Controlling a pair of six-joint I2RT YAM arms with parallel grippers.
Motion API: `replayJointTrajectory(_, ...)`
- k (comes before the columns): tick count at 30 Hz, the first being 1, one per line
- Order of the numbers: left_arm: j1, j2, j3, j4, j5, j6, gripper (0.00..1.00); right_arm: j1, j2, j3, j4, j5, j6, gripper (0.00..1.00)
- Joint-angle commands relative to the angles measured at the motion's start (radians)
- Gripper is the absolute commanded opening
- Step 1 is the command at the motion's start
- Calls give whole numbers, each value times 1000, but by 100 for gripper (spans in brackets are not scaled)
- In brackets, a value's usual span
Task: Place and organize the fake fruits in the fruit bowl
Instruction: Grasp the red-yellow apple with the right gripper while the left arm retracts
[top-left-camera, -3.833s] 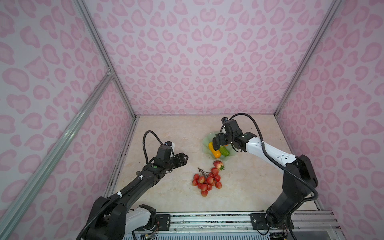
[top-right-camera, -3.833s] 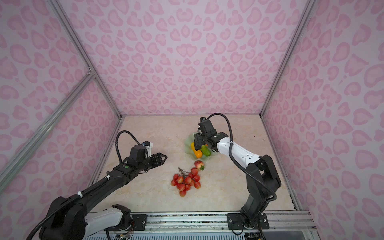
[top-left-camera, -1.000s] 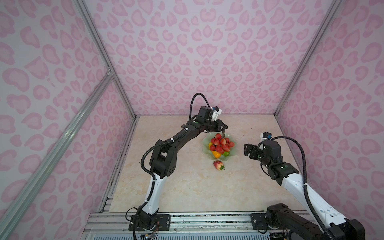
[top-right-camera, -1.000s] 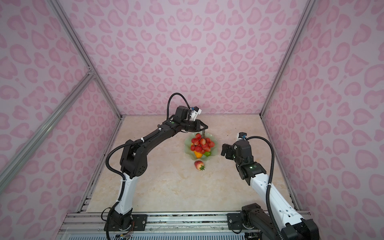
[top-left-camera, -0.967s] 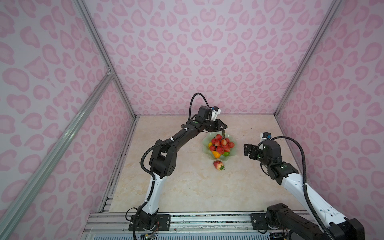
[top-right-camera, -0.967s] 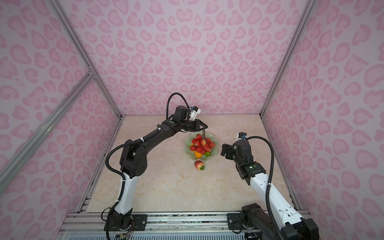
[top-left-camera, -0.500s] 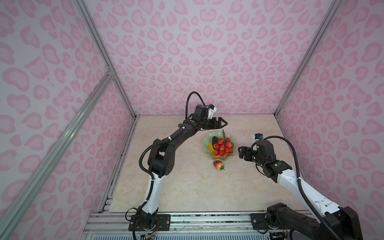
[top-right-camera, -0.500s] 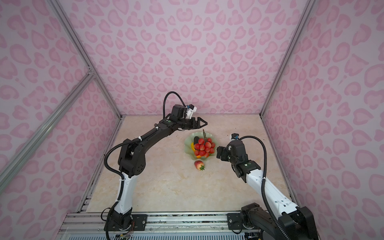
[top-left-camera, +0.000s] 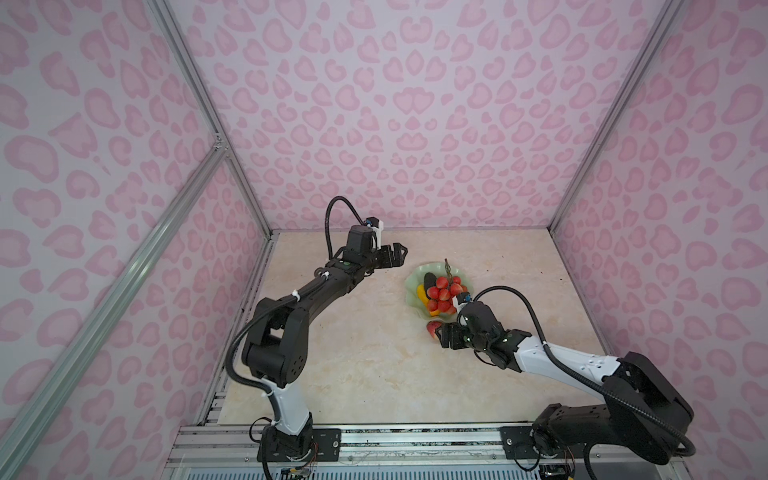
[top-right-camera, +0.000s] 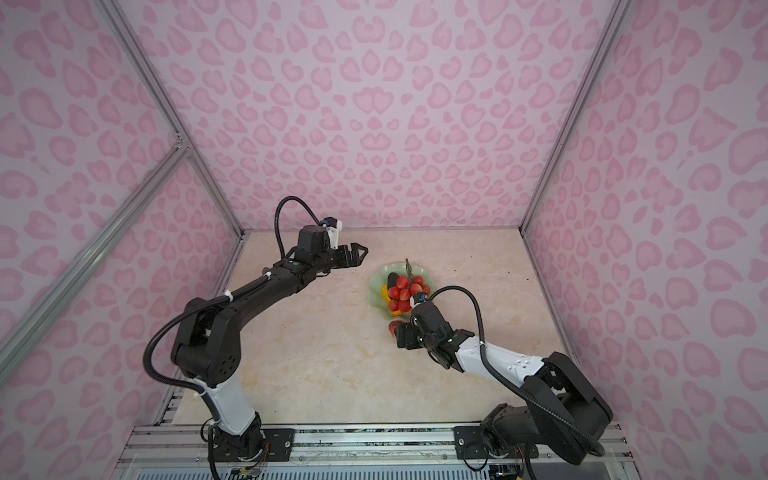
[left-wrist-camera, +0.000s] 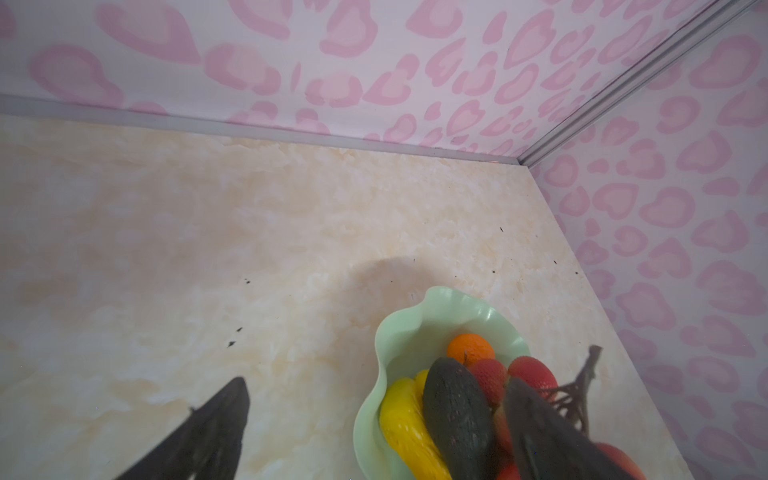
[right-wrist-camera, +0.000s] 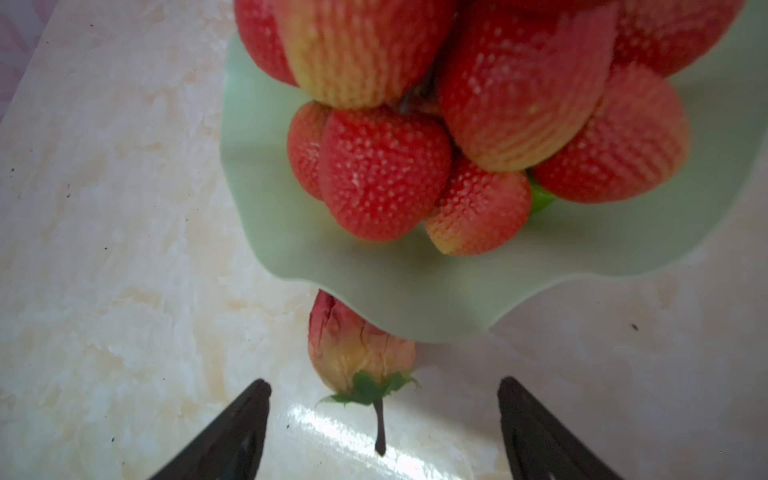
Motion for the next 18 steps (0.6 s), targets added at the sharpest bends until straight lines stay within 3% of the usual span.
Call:
replayJointTrajectory(1,8,-400,-112,98,-153,48,97,13,71,32,91,-14,14,84)
replayJointTrajectory(10,25,-554,-321,64,-283,51,97,34,225,127,80,20,-8,77)
replayJointTrajectory(13,33,-579,-373,57,-304,49,97,48,259,153,53,47,-15,67)
replayJointTrajectory(18,51,-608,-444,43,-317,33,97,70,278,178,8,71,-23,41)
